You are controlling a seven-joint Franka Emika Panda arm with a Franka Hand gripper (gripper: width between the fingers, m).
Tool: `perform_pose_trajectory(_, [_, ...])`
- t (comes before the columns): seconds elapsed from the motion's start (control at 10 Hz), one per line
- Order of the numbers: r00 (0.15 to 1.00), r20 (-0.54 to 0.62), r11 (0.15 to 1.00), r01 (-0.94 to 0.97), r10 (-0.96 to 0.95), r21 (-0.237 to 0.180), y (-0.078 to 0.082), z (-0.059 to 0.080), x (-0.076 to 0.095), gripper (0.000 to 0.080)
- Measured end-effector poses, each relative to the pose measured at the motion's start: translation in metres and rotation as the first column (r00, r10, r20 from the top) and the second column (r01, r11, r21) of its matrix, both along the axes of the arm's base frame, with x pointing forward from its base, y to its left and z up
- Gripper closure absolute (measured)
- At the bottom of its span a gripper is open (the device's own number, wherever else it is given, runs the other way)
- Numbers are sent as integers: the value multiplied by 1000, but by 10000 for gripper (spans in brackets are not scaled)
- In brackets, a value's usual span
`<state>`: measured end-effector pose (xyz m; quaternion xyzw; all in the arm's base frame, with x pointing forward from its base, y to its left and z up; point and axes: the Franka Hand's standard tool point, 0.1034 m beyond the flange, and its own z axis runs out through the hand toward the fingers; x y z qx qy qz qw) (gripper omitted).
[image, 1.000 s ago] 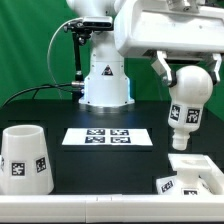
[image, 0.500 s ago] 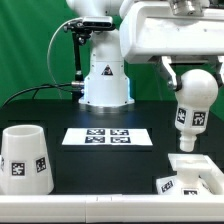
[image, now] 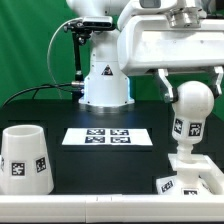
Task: Assemble lamp
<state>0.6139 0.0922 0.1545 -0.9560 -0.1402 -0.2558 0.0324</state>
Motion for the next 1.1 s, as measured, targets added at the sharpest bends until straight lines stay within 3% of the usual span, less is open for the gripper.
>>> perform_pose_trajectory(0.6, [999, -20, 999, 31, -31, 10, 4, -18, -2, 232])
perform_pose_trajectory(1.1, [996, 42, 997, 75, -75, 4, 2, -19, 4, 232])
